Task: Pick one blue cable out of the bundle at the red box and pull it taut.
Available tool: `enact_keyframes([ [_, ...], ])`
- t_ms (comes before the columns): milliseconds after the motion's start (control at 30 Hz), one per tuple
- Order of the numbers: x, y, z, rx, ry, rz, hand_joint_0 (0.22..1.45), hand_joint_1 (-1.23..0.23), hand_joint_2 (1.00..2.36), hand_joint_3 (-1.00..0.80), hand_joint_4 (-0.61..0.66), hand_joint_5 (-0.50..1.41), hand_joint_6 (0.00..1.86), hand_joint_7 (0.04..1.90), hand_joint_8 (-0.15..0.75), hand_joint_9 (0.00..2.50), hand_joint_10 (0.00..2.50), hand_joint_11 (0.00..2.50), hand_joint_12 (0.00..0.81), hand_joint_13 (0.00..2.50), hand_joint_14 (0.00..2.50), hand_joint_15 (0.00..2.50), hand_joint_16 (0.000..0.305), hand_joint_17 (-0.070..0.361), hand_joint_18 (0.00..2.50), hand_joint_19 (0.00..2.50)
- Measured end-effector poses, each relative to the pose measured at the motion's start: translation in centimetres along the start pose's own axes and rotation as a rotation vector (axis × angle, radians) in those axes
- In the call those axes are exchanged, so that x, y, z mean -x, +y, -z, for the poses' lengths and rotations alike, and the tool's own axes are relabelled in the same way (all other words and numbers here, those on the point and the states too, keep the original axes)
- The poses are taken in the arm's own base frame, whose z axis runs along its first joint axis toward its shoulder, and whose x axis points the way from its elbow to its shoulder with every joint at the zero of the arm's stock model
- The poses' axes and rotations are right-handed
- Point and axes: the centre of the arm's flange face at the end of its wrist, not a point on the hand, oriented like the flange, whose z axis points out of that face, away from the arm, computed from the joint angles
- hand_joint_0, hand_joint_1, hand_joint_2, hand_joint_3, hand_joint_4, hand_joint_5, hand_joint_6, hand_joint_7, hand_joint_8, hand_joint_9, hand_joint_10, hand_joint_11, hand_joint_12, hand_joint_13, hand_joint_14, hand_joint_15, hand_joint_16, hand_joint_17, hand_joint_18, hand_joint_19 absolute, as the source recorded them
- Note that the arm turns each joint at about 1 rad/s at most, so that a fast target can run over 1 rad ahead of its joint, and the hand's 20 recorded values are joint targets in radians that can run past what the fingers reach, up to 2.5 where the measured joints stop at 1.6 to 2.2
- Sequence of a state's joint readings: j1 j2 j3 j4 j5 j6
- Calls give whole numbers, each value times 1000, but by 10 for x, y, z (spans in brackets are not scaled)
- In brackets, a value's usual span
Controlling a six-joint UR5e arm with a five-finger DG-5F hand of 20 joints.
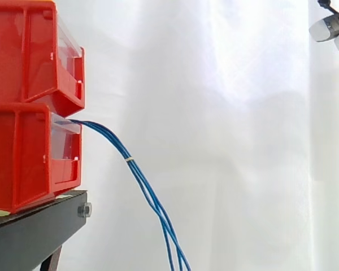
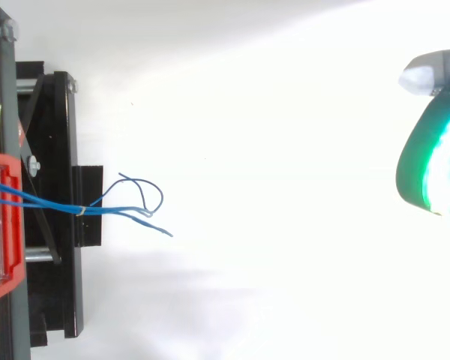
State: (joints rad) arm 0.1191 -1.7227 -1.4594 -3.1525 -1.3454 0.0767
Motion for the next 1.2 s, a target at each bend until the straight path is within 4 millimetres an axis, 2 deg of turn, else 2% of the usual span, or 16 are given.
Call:
enact_keyframes([
  [133,0,-2,2,-19,1,8,466,-692,1000,-500,309,-181,502,776,300,632,8,337,399,230,0,0,67,150,130,63],
  [300,1,-4,4,-41,-1,18,466,-660,1000,-500,301,-185,502,782,296,602,7,338,391,192,0,2,68,153,42,74],
  [500,1,-4,5,-46,-3,20,468,-665,1000,-500,308,-182,502,783,297,604,8,339,389,193,1,0,68,152,49,78],
  [600,1,-5,5,-52,-5,21,479,-714,1000,-500,318,-174,502,775,295,636,9,308,389,230,0,0,67,151,109,49],
  [767,0,-7,7,-72,-2,31,581,-863,1000,-500,241,-167,502,763,265,645,8,314,359,266,0,0,59,132,157,0],
  [867,-2,-9,8,-85,4,63,578,-913,1000,-500,234,-161,502,776,265,651,8,314,358,278,0,0,58,131,183,7],
  [1200,-14,-15,2,-54,-1,239,529,-907,1000,-500,264,-147,502,822,273,682,11,341,371,293,0,0,60,135,208,20],
])
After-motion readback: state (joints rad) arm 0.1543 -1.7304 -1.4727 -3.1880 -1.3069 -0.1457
